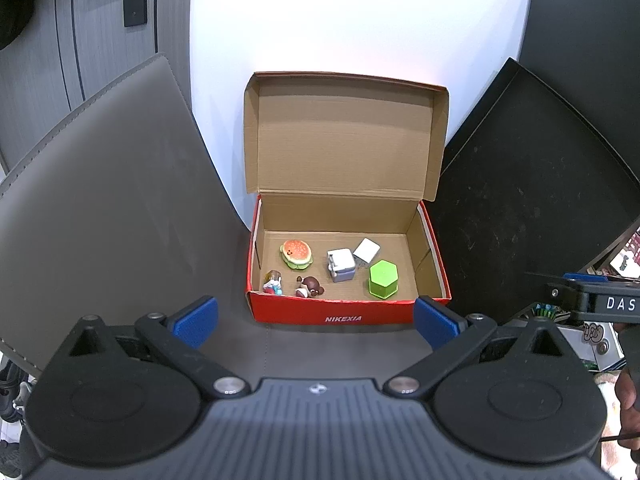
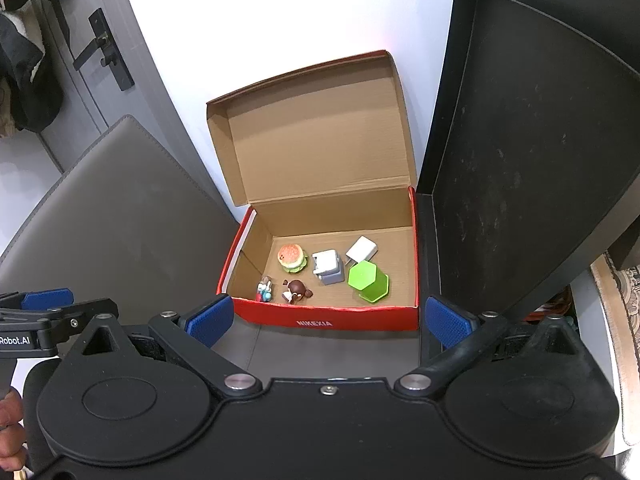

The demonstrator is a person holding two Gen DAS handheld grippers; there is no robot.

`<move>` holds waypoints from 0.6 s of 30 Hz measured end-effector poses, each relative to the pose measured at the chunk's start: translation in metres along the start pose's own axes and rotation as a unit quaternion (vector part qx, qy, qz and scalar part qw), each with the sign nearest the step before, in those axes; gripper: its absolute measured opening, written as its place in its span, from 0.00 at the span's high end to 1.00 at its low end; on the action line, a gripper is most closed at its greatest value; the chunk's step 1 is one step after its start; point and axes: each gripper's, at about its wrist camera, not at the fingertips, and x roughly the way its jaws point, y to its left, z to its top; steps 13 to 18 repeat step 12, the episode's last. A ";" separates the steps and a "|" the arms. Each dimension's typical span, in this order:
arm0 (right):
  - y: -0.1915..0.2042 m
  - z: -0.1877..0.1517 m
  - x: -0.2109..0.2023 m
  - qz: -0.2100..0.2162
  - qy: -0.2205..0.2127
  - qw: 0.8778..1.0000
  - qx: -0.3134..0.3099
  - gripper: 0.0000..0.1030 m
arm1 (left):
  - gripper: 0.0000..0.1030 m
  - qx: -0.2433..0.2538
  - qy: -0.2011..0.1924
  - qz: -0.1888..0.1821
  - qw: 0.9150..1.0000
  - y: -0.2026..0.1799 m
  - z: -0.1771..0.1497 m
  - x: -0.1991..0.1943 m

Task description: Organize objects

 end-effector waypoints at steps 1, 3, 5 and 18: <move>0.000 0.000 0.000 0.000 0.000 1.000 0.000 0.00 | 0.00 0.000 0.000 0.000 1.000 0.000 0.000 0.000; -0.001 0.000 -0.001 0.002 0.000 1.000 0.001 0.00 | 0.00 0.000 0.001 0.000 1.000 0.000 -0.001 0.000; -0.001 -0.001 -0.002 0.001 -0.001 1.000 0.000 0.00 | 0.00 0.001 0.000 0.000 1.000 -0.001 -0.001 0.000; -0.004 -0.002 0.001 -0.001 0.000 1.000 0.004 0.00 | 0.00 0.000 0.001 0.001 1.000 -0.001 0.000 0.002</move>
